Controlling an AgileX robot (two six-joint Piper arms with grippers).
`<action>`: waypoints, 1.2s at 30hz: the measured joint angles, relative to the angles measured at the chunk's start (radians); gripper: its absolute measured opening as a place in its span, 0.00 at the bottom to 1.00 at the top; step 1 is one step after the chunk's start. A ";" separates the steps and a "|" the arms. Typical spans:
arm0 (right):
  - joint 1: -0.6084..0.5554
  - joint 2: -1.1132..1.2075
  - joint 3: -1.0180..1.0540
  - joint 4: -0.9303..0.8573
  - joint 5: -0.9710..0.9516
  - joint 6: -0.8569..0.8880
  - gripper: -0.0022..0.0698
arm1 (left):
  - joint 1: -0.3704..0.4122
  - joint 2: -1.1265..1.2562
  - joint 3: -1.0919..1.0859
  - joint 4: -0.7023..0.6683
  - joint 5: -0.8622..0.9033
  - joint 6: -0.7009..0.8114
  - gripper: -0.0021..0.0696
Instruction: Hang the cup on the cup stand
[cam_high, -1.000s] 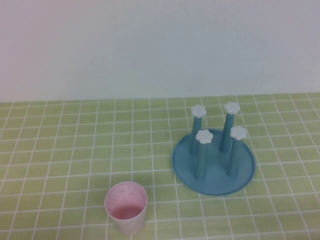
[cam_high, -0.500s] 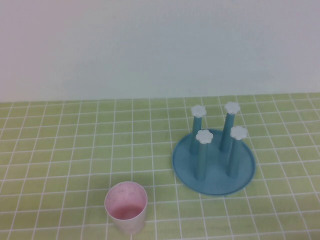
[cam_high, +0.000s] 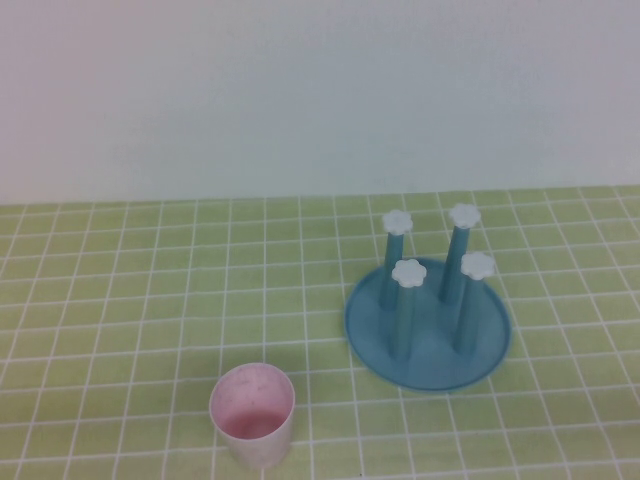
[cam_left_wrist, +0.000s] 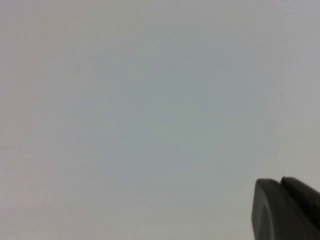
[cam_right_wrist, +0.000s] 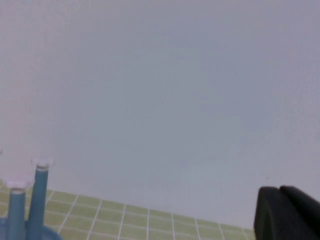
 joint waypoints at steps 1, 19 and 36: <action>0.000 0.000 0.000 0.000 -0.011 -0.002 0.03 | 0.000 0.000 0.000 0.000 -0.013 -0.008 0.03; 0.000 0.000 -0.200 0.006 0.166 0.011 0.03 | 0.000 0.028 -0.322 0.216 0.422 -0.274 0.03; 0.000 0.363 -0.657 0.181 0.922 -0.007 0.03 | 0.000 0.244 -0.451 0.011 0.891 -0.267 0.03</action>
